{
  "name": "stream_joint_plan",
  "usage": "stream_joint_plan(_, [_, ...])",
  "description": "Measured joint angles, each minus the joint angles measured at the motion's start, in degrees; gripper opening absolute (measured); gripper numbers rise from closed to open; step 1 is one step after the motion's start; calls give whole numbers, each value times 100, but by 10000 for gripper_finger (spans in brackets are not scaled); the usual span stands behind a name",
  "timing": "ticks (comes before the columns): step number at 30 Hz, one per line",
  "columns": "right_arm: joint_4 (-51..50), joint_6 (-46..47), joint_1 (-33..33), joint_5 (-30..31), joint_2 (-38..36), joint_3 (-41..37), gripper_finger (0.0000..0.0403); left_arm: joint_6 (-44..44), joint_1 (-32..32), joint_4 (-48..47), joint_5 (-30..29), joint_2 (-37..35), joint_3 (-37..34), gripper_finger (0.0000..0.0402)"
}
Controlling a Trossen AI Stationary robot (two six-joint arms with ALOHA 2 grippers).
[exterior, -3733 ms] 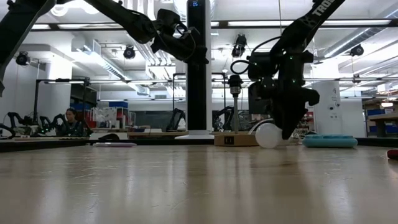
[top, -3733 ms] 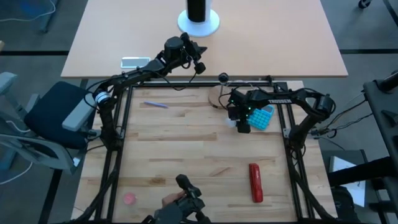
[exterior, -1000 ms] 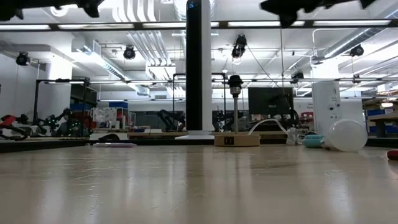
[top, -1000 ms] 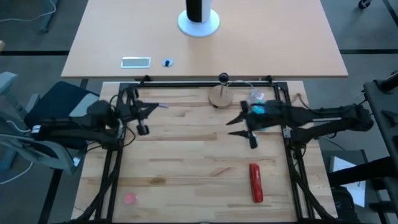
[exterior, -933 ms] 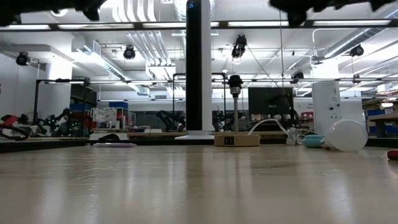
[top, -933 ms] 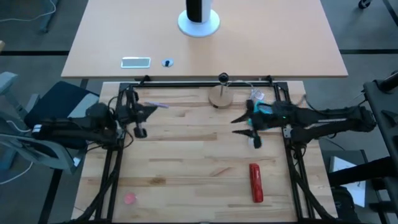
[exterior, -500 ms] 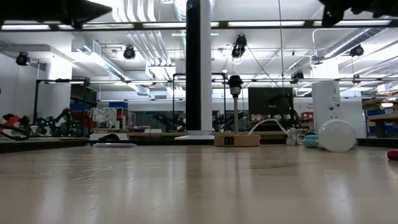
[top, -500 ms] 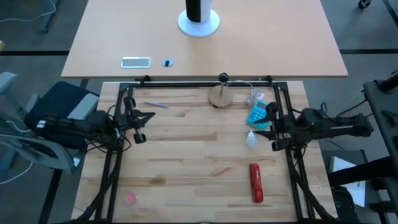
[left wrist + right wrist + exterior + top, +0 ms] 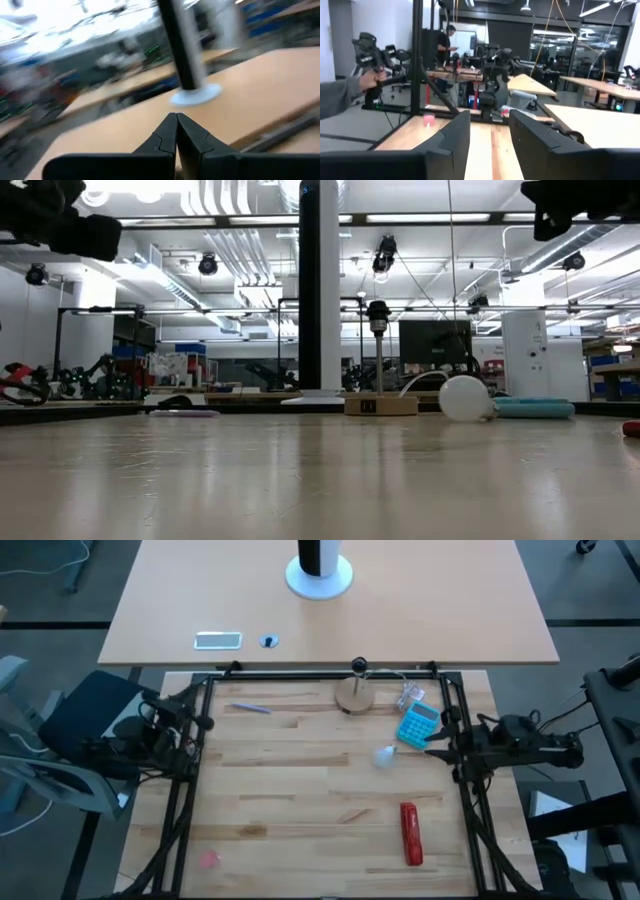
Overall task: Screw lightbulb
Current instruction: Return to Home Position
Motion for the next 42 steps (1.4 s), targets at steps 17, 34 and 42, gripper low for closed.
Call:
stream_joint_plan(17, [79, -207, -3, -24, 186, -22, 103, -1404, 1801, 763, 1578, 1412, -289, 0])
stream_joint_plan(34, [-74, 70, -3, -23, 197, -22, 105, -513, 2538, 3320, 6715, 2314, -359, 0])
stream_joint_plan(42, [-93, 66, -3, -18, 195, -22, 97, -777, 2551, 3229, 2356, 2077, -358, 0])
